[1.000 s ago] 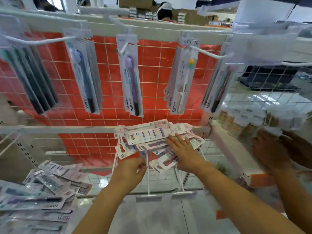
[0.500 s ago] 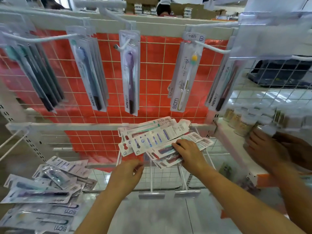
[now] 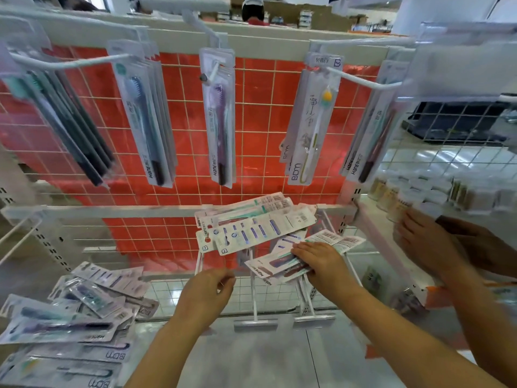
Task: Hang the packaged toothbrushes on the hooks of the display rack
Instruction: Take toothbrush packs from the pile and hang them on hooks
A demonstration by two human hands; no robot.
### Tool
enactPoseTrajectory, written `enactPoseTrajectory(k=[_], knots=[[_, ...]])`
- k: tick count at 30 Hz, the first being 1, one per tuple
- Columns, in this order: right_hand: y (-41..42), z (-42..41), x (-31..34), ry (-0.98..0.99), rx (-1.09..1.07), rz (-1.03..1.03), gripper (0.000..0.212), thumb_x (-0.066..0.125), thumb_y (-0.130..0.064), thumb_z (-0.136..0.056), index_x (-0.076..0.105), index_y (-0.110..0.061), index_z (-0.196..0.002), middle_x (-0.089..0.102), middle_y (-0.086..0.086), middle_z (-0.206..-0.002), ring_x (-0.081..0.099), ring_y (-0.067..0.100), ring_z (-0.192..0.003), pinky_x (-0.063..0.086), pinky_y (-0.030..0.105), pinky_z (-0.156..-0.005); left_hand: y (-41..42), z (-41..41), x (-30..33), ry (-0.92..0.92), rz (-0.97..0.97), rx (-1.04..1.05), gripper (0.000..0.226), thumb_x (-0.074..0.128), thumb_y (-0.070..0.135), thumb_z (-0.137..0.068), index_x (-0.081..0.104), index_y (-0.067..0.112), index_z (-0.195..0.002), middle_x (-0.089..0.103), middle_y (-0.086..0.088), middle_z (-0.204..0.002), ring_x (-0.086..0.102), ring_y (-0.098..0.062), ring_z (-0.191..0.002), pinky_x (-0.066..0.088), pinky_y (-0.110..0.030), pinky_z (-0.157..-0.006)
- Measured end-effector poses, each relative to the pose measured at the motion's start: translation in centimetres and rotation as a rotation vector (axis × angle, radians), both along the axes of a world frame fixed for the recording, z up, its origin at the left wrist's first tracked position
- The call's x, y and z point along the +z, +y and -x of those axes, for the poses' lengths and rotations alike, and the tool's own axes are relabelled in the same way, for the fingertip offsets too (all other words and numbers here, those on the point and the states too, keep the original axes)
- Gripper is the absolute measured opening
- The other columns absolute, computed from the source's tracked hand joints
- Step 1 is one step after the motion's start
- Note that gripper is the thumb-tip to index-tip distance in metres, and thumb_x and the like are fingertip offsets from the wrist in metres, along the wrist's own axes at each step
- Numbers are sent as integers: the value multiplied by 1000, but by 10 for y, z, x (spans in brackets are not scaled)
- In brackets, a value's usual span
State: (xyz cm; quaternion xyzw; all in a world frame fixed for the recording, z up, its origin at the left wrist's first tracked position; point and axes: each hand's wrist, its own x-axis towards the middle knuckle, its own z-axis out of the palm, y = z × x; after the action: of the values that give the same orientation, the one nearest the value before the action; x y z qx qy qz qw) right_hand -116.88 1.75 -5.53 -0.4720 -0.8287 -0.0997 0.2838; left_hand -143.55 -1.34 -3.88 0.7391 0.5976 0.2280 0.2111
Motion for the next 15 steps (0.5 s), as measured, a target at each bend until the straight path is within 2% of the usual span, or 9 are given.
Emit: enactPoseTrajectory(k=[10, 15], knots=[[-28, 7, 9, -10, -3, -65, 60, 84, 11, -30, 75, -5, -88, 74, 7, -89, 72, 22, -78, 59, 36, -64, 2, 3, 0, -81, 24, -22, 14, 55, 25, -91, 68, 23, -95, 64, 14, -82, 60, -9, -80, 49, -28, -74], [-42, 15, 19, -15, -1, -60, 61, 81, 10, -30, 74, -4, -89, 74, 7, -89, 71, 22, -76, 57, 32, -63, 1, 3, -1, -87, 25, -19, 16, 56, 26, -91, 69, 22, -99, 69, 8, -89, 61, -10, -81, 49, -28, -76]])
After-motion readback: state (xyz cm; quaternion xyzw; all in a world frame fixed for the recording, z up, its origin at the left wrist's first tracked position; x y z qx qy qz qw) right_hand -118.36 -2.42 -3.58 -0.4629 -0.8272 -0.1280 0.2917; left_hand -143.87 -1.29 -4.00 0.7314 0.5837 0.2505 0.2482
